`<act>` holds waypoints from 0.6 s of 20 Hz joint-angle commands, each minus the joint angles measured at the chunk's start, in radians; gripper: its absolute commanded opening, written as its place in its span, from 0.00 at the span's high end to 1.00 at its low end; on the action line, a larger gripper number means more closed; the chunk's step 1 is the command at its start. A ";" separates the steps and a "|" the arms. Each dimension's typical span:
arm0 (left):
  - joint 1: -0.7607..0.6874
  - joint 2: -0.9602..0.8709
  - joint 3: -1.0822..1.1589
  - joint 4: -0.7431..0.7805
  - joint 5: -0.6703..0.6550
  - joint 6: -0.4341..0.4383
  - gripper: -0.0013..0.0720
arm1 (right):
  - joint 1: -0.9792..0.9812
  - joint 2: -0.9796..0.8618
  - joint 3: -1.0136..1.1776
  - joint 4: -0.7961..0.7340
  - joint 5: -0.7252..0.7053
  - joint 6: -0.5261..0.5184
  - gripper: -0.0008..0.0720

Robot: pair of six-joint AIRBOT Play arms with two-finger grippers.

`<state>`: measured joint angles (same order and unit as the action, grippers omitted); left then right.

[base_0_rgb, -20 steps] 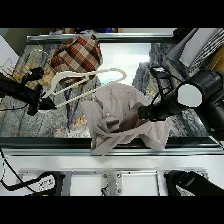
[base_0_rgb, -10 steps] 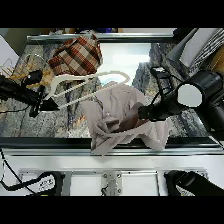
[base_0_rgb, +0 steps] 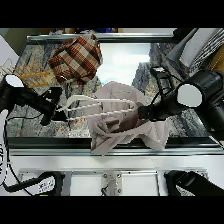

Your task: Fold the clothes and pants, and hang the long-sleeved shirts on hangers.

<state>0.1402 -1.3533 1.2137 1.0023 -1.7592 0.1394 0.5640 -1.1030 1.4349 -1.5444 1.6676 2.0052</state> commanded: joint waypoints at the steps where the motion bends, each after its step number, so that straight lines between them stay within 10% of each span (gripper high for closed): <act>1: -0.031 0.000 -0.041 0.018 0.058 0.005 0.96 | 0.000 -0.001 0.000 0.000 0.000 0.000 0.97; 12: -0.151 -0.001 -0.053 0.017 0.178 0.006 0.96 | 0.000 0.000 0.078 0.002 0.035 -0.072 0.97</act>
<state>0.0154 -1.3533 1.1610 1.0195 -1.6184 0.1444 0.5640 -1.1034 1.4750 -1.5345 1.6825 1.9507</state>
